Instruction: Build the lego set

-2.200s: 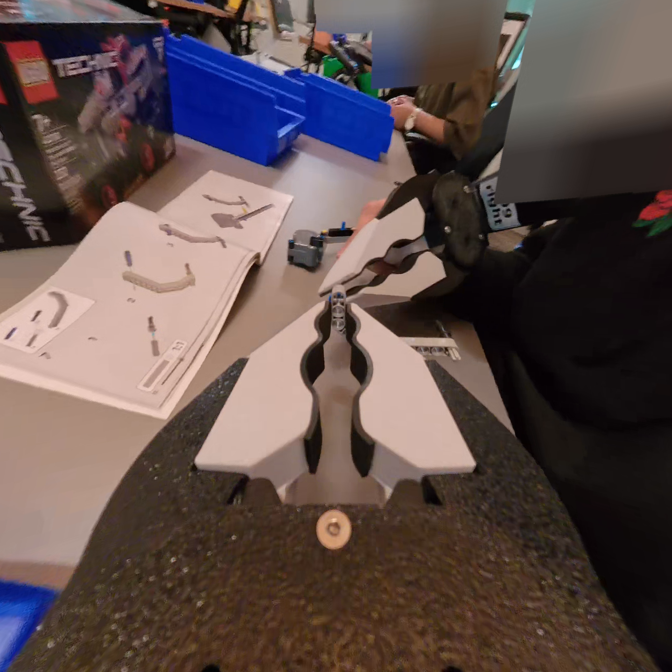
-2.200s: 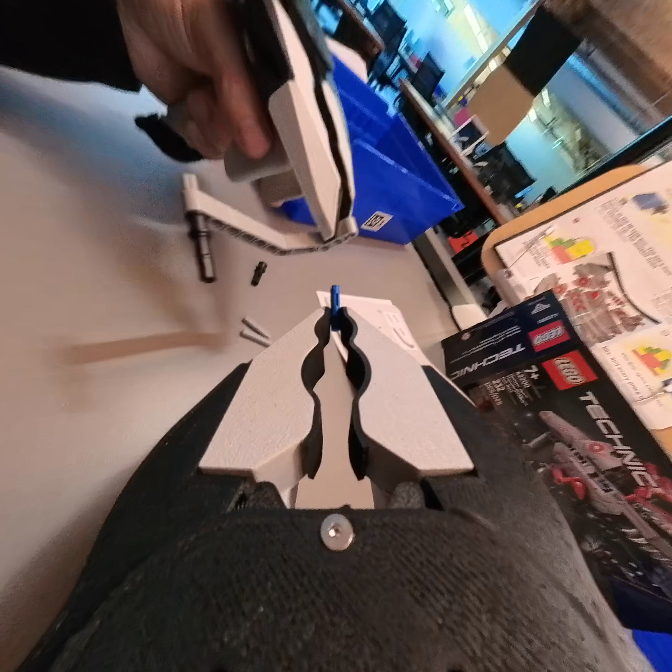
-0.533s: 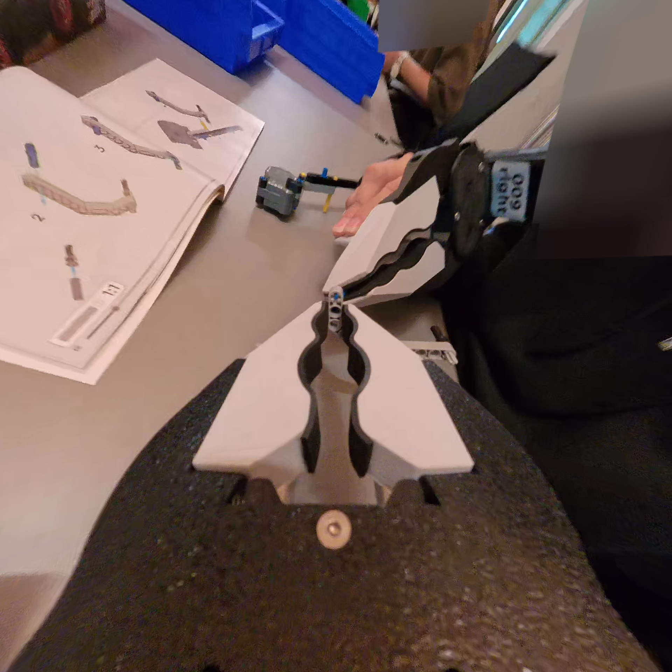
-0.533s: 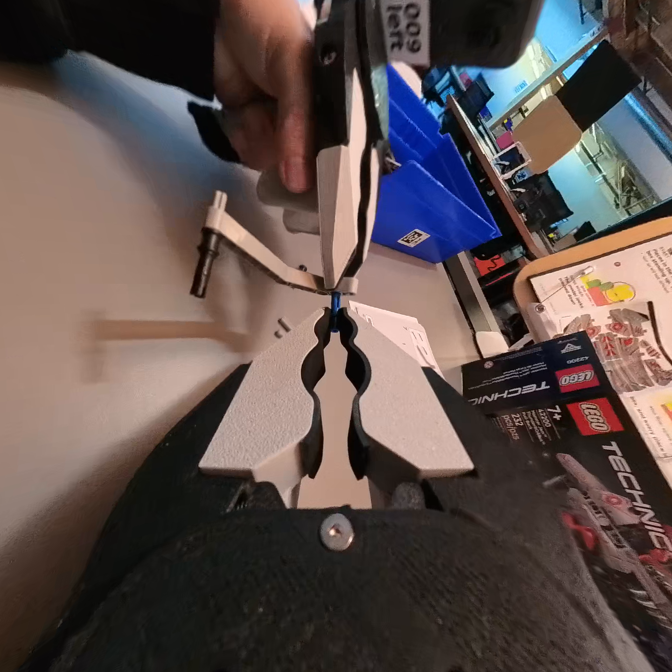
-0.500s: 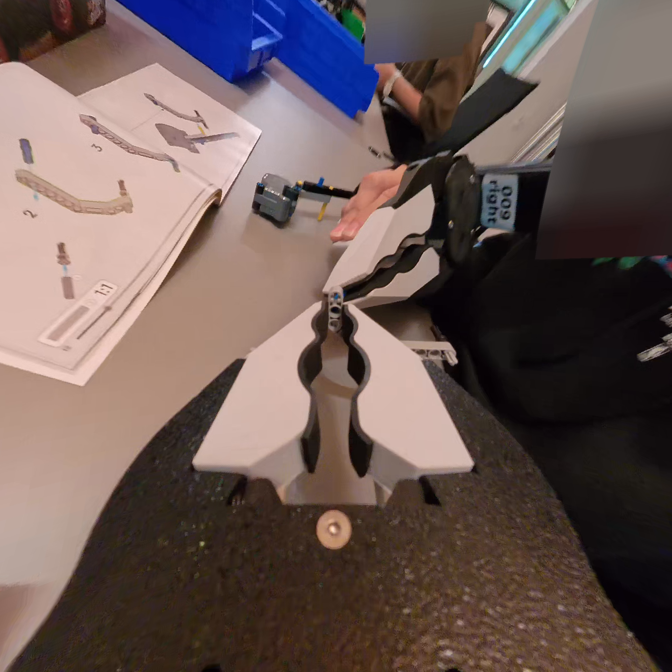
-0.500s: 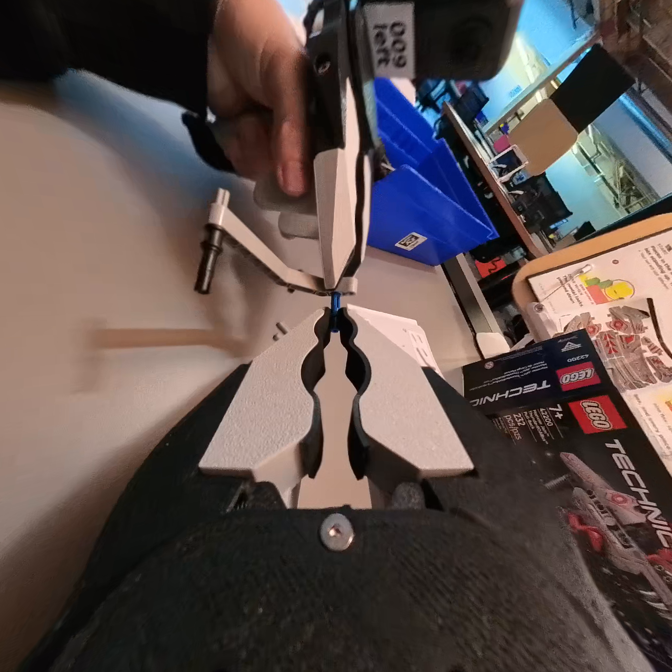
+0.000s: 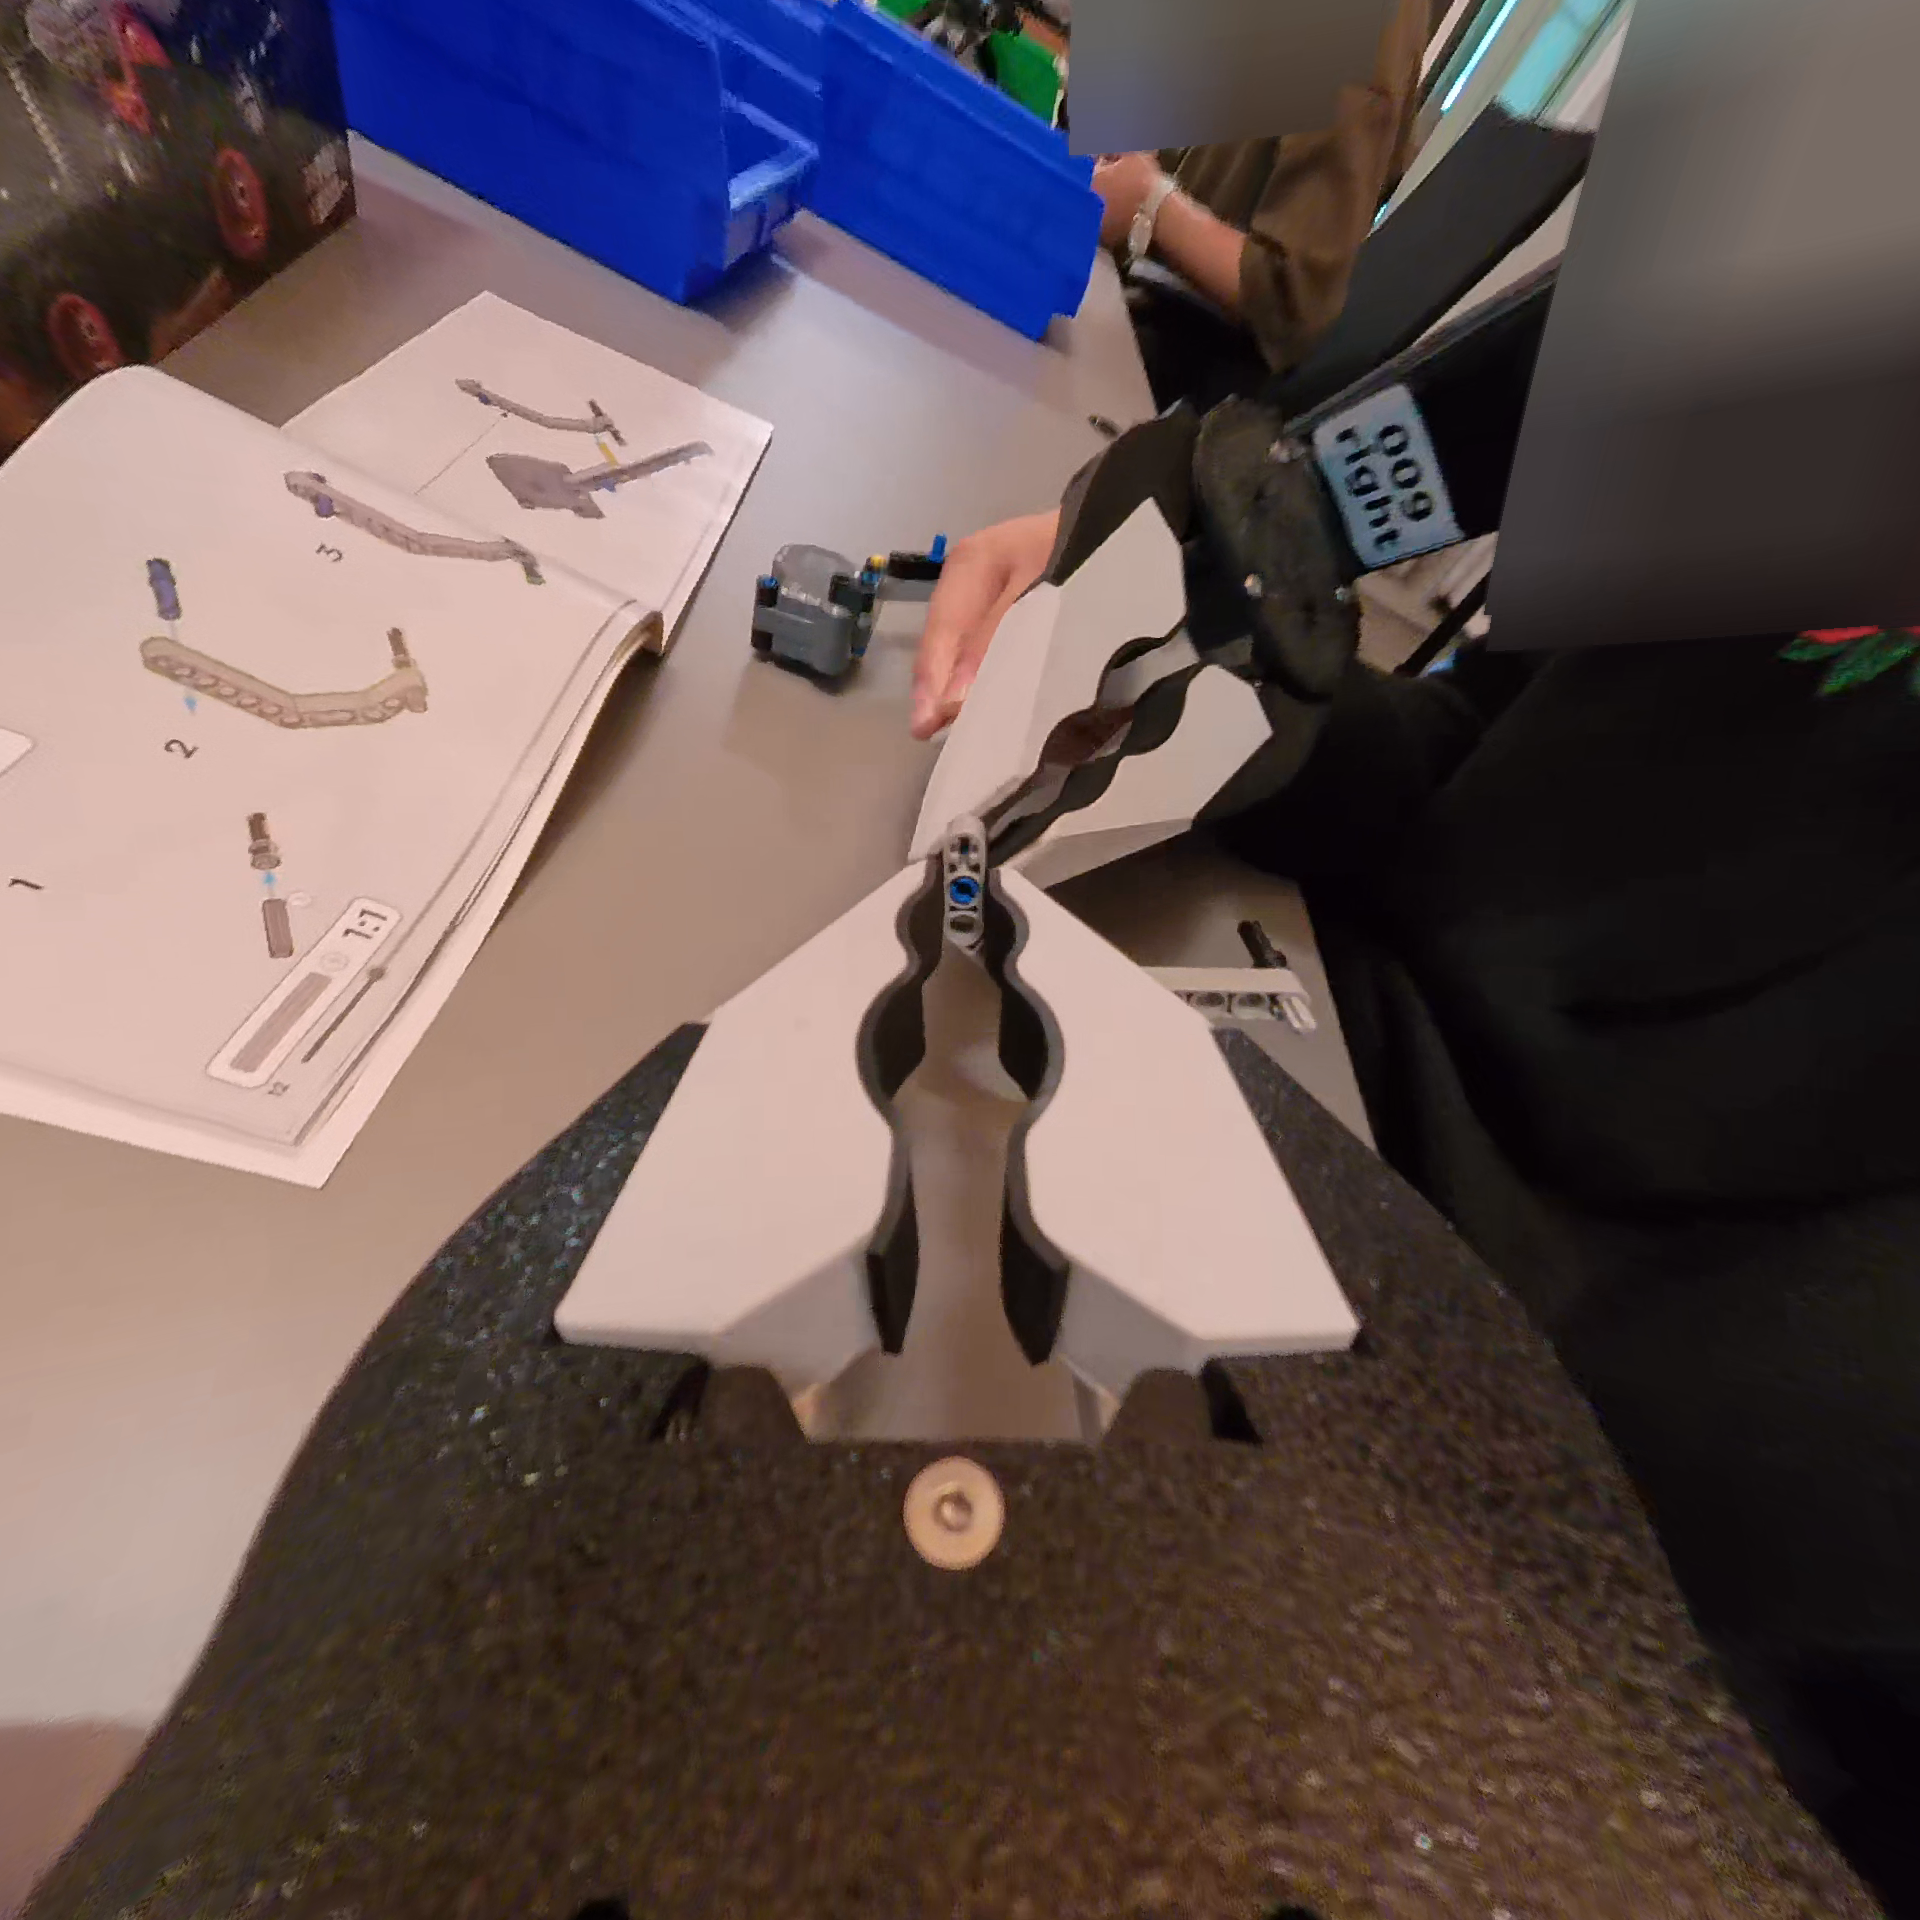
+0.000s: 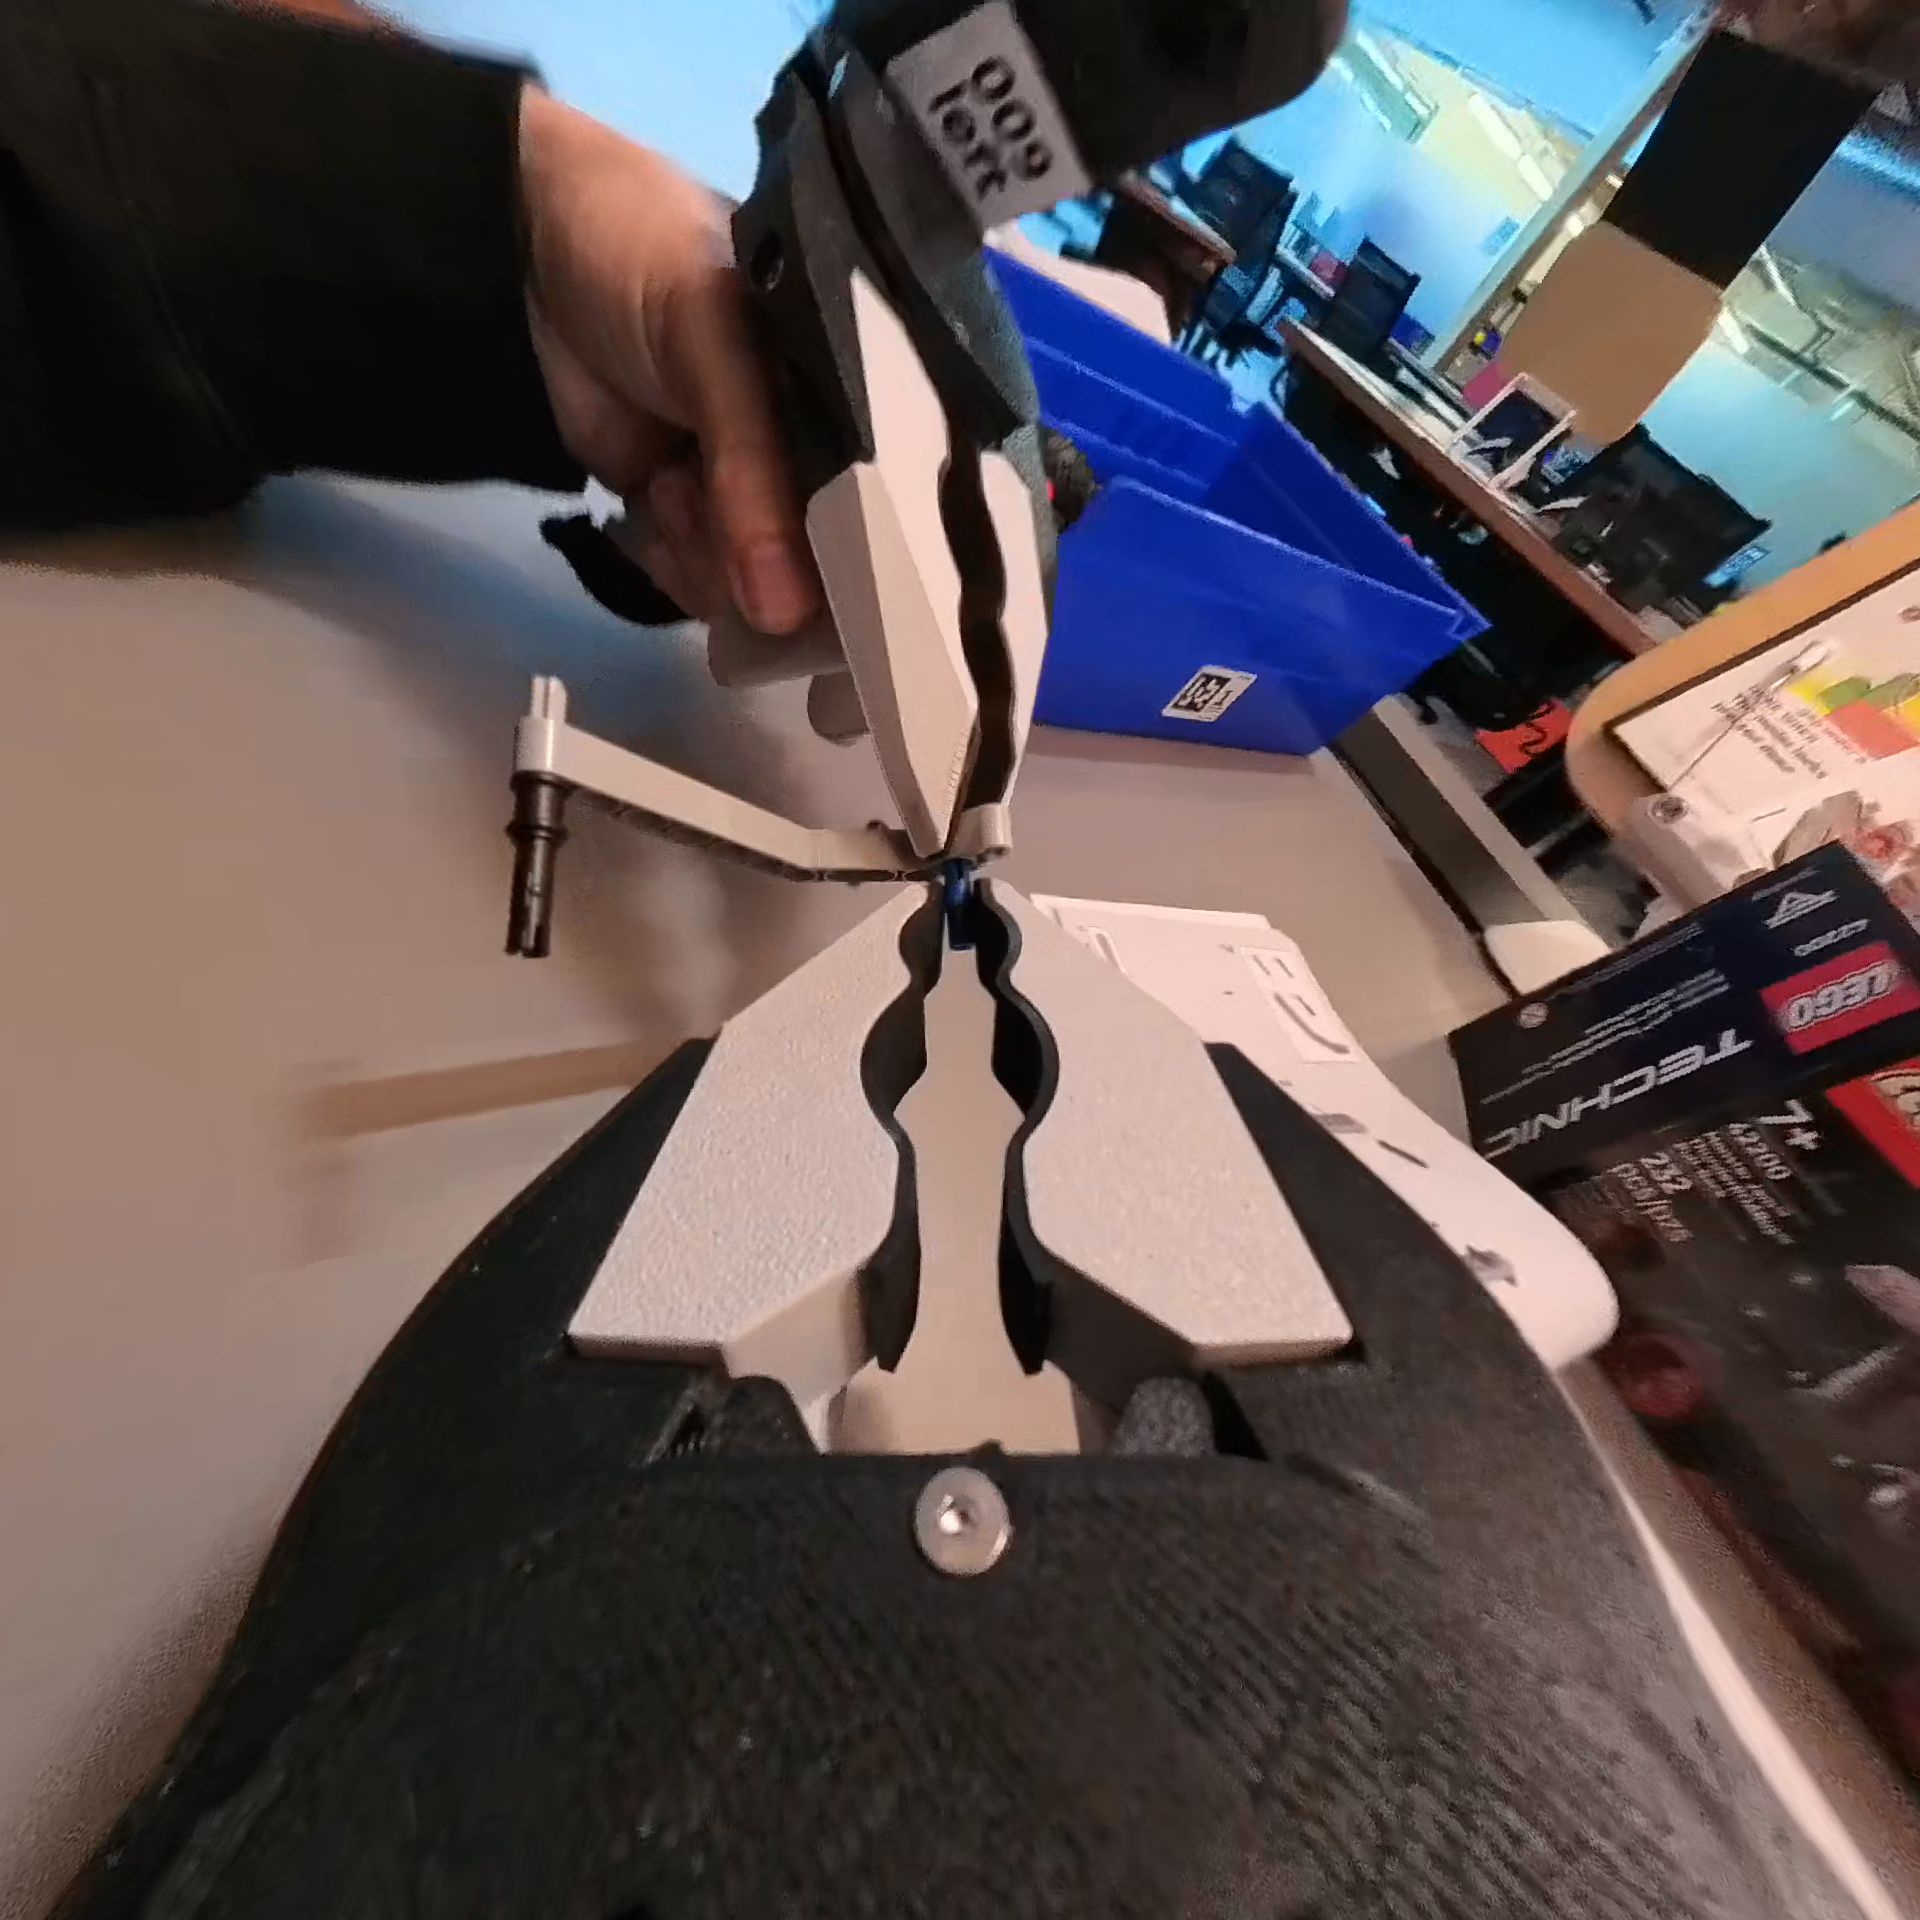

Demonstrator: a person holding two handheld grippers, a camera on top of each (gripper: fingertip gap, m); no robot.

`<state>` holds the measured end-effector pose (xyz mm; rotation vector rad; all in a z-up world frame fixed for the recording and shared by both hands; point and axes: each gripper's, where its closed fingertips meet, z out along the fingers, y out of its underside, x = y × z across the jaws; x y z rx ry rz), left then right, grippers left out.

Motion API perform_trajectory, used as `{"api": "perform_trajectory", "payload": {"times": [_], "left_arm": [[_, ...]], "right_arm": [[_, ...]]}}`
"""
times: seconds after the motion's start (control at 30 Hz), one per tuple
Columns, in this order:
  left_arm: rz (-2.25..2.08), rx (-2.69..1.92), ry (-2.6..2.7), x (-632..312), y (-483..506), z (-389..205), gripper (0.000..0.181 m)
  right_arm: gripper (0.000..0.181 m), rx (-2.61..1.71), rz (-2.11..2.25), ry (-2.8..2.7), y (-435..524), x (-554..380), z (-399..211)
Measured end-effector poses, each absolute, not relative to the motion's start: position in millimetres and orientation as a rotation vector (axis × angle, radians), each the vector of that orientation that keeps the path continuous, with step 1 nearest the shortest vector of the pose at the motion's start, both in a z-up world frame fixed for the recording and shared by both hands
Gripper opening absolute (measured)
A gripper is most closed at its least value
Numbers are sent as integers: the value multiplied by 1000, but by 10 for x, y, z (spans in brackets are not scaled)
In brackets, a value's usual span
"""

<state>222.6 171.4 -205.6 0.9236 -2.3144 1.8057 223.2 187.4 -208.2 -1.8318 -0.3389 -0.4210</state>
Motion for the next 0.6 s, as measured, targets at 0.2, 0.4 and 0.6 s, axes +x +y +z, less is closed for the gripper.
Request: {"api": "perform_trajectory", "payload": {"times": [0.2, 0.4, 0.6], "left_arm": [[1896, 946, -2247, 2248, 1833, -1950, 5], [1854, 916, -2270, 2205, 1802, -1995, 5], [1827, 912, -2297, 2195, 1790, -2027, 5]], "right_arm": [[2, -1773, -388, -285, 1806, 2304, -1995], [4, -1742, -409, -351, 1817, 2220, -1967], [3, -1803, -432, -386, 1833, 2219, -2077]]}}
